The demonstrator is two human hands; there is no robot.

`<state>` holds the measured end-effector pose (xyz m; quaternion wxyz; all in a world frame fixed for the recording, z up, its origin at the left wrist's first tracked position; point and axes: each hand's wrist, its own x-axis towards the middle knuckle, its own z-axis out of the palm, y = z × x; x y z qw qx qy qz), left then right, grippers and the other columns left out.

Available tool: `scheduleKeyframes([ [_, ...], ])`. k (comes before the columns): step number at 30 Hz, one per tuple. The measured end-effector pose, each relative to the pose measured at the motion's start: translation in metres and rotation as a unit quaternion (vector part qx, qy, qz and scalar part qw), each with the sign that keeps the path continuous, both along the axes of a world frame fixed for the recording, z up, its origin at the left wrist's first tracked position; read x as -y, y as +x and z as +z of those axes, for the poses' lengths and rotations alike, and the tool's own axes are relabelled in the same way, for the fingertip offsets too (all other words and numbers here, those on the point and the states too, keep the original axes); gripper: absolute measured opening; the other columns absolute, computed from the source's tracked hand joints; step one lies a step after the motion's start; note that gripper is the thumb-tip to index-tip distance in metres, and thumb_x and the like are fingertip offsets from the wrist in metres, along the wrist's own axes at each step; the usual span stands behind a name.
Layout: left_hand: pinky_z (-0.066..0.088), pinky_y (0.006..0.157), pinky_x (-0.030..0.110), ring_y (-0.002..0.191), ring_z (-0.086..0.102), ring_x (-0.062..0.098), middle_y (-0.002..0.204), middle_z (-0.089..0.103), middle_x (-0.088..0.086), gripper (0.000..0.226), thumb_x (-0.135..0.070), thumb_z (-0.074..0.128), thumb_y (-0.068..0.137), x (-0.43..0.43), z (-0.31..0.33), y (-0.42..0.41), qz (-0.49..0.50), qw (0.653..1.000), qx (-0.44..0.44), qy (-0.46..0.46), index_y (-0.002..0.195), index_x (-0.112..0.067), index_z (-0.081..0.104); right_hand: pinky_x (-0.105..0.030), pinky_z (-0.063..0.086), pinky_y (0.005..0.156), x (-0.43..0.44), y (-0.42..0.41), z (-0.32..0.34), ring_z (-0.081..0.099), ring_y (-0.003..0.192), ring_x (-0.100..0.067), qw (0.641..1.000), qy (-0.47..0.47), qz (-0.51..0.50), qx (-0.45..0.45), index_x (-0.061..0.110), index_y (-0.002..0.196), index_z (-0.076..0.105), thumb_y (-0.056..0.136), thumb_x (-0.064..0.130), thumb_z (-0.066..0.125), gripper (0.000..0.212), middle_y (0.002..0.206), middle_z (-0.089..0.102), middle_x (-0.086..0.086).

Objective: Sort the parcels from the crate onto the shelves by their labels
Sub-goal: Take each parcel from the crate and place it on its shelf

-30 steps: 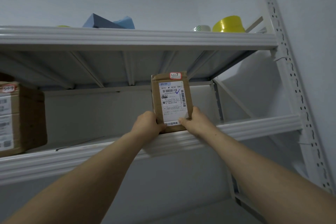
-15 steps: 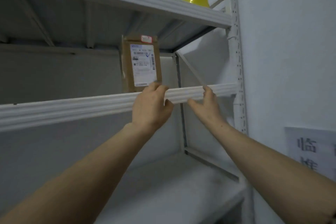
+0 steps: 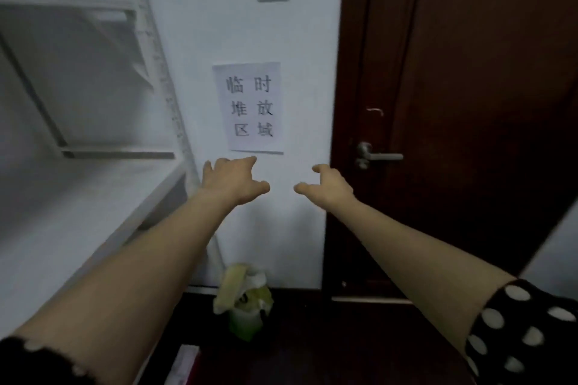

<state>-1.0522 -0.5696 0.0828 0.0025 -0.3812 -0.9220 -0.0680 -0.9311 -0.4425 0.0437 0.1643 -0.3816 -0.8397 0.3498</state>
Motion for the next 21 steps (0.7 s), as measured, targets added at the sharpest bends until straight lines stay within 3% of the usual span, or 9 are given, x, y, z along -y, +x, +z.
scheduleKeyframes([
  [4, 0.021, 0.113, 0.047, 0.13, 0.039, 0.03, 0.126, 0.059, 0.007, 0.069, -0.049, 0.05, 0.085, -0.054, -0.043, 0.081, -0.106, 0.993, 0.041, -0.027, 0.147, -0.028, 0.029, -0.043, 0.033, 0.109, -0.018, 0.123, -0.047, 0.041, 0.13, -0.028, 0.993, -0.054, -0.088, 0.05, 0.019, 0.144, 0.033, 0.083, 0.05, 0.061, 0.074, 0.144, 0.039, -0.008],
  [10, 0.018, 0.115, 0.047, 0.132, 0.04, 0.027, 0.133, 0.055, 0.004, 0.074, -0.052, 0.05, 0.085, -0.124, -0.089, 0.256, -0.252, 0.96, 0.103, -0.066, 0.15, -0.028, 0.024, -0.043, 0.035, 0.108, -0.034, 0.33, -0.087, 0.044, 0.129, -0.025, 0.962, -0.131, -0.239, 0.017, 0.018, 0.142, 0.036, 0.076, 0.051, 0.067, 0.08, 0.14, 0.044, -0.005],
  [13, 0.015, 0.116, 0.047, 0.133, 0.039, 0.026, 0.134, 0.054, 0.004, 0.072, -0.049, 0.051, 0.087, -0.158, -0.106, 0.357, -0.31, 0.94, 0.115, -0.08, 0.149, -0.027, 0.024, -0.035, 0.04, 0.105, -0.039, 0.436, -0.098, 0.05, 0.123, -0.022, 0.937, -0.141, -0.32, -0.012, 0.017, 0.139, 0.04, 0.068, 0.052, 0.071, 0.085, 0.136, 0.05, -0.004],
  [16, 0.016, 0.117, 0.045, 0.135, 0.037, 0.027, 0.143, 0.046, 0.006, 0.072, -0.049, 0.053, 0.087, -0.186, -0.119, 0.464, -0.356, 0.922, 0.122, -0.088, 0.149, -0.027, 0.024, -0.023, 0.039, 0.094, -0.043, 0.545, -0.104, 0.049, 0.124, -0.021, 0.914, -0.143, -0.38, -0.028, 0.012, 0.141, 0.038, 0.08, 0.039, 0.07, 0.074, 0.139, 0.047, -0.004],
  [21, 0.028, 0.111, 0.041, 0.129, 0.044, 0.027, 0.138, 0.052, 0.004, 0.071, -0.051, 0.054, 0.083, -0.226, -0.137, 0.621, -0.456, 0.876, 0.115, -0.11, 0.146, -0.029, 0.031, -0.033, 0.041, 0.098, -0.049, 0.713, -0.116, 0.044, 0.128, -0.025, 0.857, -0.158, -0.487, -0.066, 0.014, 0.143, 0.034, 0.082, 0.042, 0.068, 0.075, 0.146, 0.039, -0.007],
])
